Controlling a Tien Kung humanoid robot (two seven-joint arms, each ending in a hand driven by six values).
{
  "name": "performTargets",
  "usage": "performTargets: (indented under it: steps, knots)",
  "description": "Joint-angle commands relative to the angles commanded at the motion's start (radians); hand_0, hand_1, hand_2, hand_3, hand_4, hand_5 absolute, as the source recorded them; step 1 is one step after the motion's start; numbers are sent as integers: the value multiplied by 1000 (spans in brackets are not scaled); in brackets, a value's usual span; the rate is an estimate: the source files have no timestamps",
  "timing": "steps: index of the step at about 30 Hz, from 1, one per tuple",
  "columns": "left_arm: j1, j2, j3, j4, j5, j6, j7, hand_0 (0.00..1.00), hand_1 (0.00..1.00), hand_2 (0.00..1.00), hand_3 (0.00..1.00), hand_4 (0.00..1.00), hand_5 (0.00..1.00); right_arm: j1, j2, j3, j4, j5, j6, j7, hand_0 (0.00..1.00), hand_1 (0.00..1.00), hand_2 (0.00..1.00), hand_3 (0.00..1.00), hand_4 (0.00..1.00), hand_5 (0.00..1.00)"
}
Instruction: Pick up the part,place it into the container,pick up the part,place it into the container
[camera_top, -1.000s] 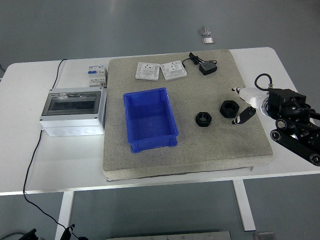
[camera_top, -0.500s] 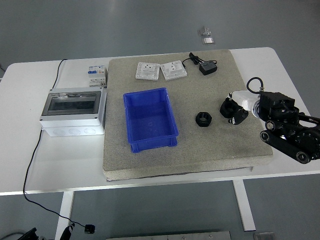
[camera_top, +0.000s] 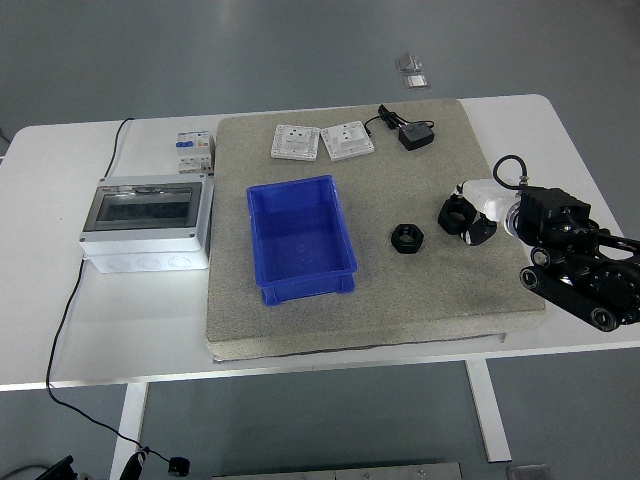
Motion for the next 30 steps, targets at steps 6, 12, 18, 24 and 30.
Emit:
performTargets:
  steps: [6, 12, 18, 24, 30]
  knots:
    - [4, 0, 2, 0, -3, 1, -4, 686, 755, 758, 850, 976, 998, 11, -19, 51, 111, 122, -49, 30, 487, 449, 566, 636, 358, 2]
    - [5, 2, -4, -1, 7, 2, -1, 686, 754, 757, 849, 973, 998, 79, 62, 43, 222, 132, -77, 35, 476, 441, 562, 630, 485, 38]
    - [4, 6, -12, -1, 22, 1, 6, 686, 754, 757, 847, 973, 998, 137, 191, -28, 194, 35, -91, 21, 490, 418, 564, 630, 636, 125]
    - [1, 7, -14, -2, 26, 1, 8, 686, 754, 756, 848, 972, 998, 157, 296, -80, 152, -110, -11, -26, 493, 465, 679, 669, 760, 219]
    - [2, 7, -12, -1, 22, 2, 5, 686, 754, 755, 844, 973, 998, 157, 306, -88, 165, -190, 65, -73, 532, 572, 846, 810, 816, 272]
